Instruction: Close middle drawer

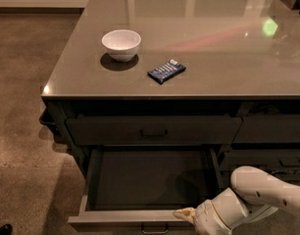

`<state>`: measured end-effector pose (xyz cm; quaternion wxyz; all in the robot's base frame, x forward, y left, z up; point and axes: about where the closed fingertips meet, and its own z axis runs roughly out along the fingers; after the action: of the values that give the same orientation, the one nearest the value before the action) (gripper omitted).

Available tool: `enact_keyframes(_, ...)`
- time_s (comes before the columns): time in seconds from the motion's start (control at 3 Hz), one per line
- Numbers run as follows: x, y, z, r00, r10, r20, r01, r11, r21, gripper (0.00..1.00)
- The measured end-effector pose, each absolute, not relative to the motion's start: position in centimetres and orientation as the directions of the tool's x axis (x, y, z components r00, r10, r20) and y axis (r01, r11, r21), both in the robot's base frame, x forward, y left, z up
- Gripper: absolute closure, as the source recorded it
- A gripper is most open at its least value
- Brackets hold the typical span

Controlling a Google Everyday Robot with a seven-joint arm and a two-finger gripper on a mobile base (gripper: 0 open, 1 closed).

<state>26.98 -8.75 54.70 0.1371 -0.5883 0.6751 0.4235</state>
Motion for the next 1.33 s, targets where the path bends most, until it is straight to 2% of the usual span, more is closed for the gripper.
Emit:
enact_keyframes(0.33,27.0,-8.7,54.7,-0.270,-0.678,-0.683,-0.910,-0.051,0.411,0.00)
enact_keyframes(1.0,26.1,-9.6,48.9,-0.311,-0.641,-0.702,-0.905,-0.026,0.425,0.00)
enact_keyframes(1.33,25.8,-9.7,47.2,-0.311,-0.686,-0.658,-0.916,0.032,0.400,0.00)
